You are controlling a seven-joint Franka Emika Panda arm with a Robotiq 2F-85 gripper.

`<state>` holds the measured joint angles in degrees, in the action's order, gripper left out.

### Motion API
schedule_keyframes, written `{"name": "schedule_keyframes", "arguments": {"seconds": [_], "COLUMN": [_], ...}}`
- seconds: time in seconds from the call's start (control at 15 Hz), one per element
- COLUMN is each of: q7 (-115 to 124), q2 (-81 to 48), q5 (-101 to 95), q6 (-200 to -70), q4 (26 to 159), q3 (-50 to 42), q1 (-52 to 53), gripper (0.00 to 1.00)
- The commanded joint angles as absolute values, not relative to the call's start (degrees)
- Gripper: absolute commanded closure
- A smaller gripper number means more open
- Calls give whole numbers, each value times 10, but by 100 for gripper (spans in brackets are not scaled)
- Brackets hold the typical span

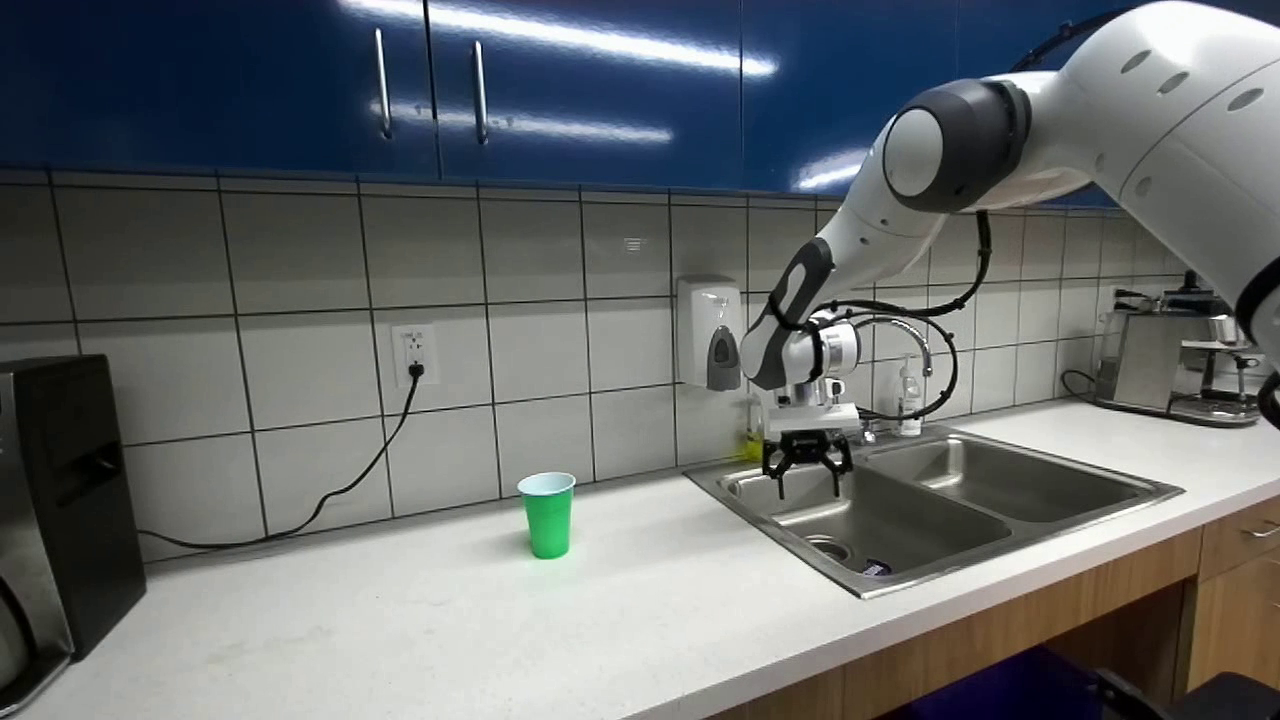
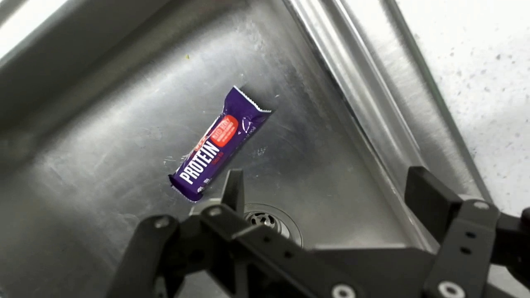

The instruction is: Place the snack bar inside the sink

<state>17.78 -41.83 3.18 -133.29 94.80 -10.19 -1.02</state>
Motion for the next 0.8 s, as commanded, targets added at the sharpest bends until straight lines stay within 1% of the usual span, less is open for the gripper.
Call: {"name": "schedule_keyframes", "arguments": {"seconds": [0.0, 0.73], "q7": [162, 180], "q2": [-347, -203], "q5": [15, -11], "q6": [-1327, -1336], "q4": [1023, 1201], "q3": [-93, -87], "q1": [-4, 24], "gripper": [0, 0]}}
